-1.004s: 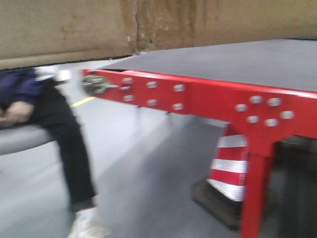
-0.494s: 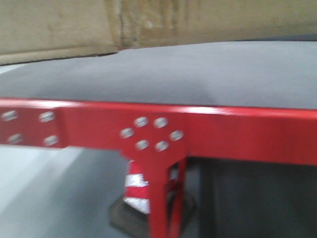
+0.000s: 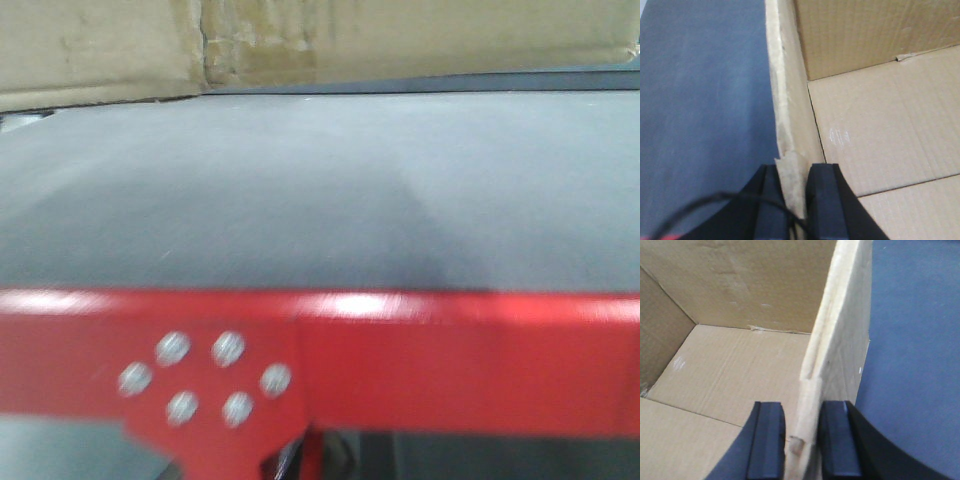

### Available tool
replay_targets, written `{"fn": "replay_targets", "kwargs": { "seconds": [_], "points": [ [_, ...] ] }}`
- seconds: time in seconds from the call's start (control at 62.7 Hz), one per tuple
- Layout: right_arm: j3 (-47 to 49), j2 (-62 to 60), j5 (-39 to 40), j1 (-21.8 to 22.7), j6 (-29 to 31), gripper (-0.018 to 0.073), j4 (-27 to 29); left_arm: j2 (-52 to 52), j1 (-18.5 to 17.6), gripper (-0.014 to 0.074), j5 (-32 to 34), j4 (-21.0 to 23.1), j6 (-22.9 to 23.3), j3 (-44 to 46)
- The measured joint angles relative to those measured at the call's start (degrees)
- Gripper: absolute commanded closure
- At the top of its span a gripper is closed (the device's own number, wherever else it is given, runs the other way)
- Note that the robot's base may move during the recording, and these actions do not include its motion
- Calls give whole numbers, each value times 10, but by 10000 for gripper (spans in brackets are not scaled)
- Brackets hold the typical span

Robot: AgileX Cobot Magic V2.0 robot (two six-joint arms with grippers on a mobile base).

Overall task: Grab carton from right shelf to conveyor
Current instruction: 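Carry the carton with both grippers over the grey conveyor belt, then lower the carton onto the conveyor belt with both grippers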

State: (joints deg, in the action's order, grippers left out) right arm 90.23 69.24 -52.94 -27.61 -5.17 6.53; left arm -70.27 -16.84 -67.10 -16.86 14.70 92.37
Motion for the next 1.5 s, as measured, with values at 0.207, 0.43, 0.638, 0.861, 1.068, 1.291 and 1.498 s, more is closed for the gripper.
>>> {"fn": "replay_targets", "kwargs": {
  "seconds": [0.207, 0.43, 0.638, 0.861, 1.068, 1.291, 1.498],
  "points": [
    [0, 0, 3, 0, 0, 629, 0, 0, 0, 604, 10, -3, 0, 0],
    [0, 0, 5, 0, 0, 629, 0, 0, 0, 604, 38, -13, 0, 0],
    [0, 0, 9, 0, -1, 629, -1, 0, 0, 604, 73, -20, 0, 0],
    [0, 0, 15, 0, -1, 629, -5, 0, 0, 604, 86, -21, 0, 0],
    [0, 0, 15, 0, -1, 629, -5, 0, 0, 604, 88, -21, 0, 0],
    [0, 0, 15, 0, -1, 629, -5, 0, 0, 604, 88, -21, 0, 0],
    [0, 0, 15, 0, -1, 629, -5, 0, 0, 604, 88, -21, 0, 0]
  ]
}}
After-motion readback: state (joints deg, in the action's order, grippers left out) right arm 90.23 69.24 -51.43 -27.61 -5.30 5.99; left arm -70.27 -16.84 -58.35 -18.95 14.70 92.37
